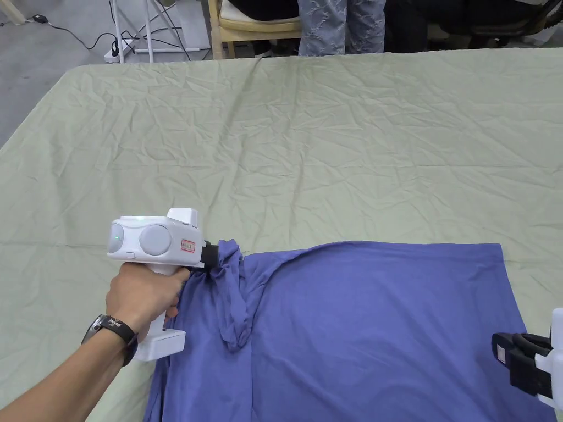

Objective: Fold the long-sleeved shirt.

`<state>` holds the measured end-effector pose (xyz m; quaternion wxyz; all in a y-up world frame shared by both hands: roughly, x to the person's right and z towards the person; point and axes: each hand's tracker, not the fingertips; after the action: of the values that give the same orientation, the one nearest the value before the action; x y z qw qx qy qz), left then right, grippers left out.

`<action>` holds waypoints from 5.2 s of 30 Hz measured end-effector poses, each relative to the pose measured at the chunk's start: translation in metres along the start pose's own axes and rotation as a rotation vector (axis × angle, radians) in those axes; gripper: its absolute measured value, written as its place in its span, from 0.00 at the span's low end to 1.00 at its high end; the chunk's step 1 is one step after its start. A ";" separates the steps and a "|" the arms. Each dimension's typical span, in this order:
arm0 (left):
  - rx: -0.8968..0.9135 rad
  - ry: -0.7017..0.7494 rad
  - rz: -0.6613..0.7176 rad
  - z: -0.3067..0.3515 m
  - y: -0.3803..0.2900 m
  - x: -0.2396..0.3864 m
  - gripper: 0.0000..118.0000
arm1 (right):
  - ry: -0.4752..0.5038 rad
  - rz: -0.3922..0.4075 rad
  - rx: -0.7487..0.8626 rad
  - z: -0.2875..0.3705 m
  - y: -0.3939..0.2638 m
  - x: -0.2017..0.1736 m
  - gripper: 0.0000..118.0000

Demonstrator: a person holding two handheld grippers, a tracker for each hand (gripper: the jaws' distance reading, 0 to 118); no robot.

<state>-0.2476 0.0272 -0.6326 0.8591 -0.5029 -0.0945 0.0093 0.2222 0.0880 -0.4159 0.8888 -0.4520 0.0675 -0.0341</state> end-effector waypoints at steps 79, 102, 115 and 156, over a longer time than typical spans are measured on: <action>0.060 -0.111 0.173 0.213 -0.261 0.000 0.10 | 0.000 -0.005 -0.143 0.074 -0.115 0.056 0.04; 0.269 0.045 0.118 0.262 -0.255 0.010 0.33 | -0.123 0.060 0.068 0.124 -0.094 0.028 0.39; 0.385 0.041 0.069 0.301 -0.275 0.062 0.05 | -0.017 0.025 0.258 0.160 -0.104 -0.056 0.04; -0.007 -0.754 0.398 0.099 -0.238 -0.161 0.75 | -0.043 0.136 0.038 0.097 -0.076 -0.098 0.00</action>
<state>-0.4415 -0.0234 -0.4041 0.7440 -0.4758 -0.3032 0.3579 0.1402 0.1321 -0.2893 0.8987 -0.4302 0.0780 0.0347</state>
